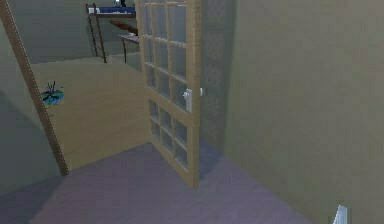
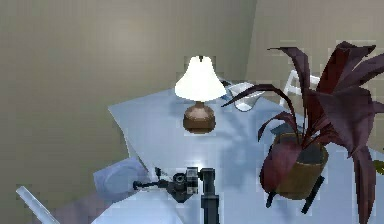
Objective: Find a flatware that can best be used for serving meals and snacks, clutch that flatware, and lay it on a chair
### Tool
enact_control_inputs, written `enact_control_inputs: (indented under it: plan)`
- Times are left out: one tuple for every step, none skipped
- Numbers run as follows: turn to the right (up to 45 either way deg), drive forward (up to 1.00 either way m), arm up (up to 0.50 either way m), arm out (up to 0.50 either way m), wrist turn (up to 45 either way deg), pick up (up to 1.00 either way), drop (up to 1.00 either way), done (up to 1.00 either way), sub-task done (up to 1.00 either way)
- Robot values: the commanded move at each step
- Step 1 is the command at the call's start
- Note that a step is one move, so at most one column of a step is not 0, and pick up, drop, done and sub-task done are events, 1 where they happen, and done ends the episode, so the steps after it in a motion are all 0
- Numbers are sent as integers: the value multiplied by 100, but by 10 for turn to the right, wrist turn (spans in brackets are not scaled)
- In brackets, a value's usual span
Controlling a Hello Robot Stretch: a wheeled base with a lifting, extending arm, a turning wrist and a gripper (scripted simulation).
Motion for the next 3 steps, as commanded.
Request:
enact_control_inputs:
  plan:
    - [0, 0, -32, 0, 0, 0, 0, 0, 0]
    - [0, 0, 0, 0, 0, 0, 100, 0, 0]
    - [0, 0, 10, 0, 0, 0, 0, 0, 0]
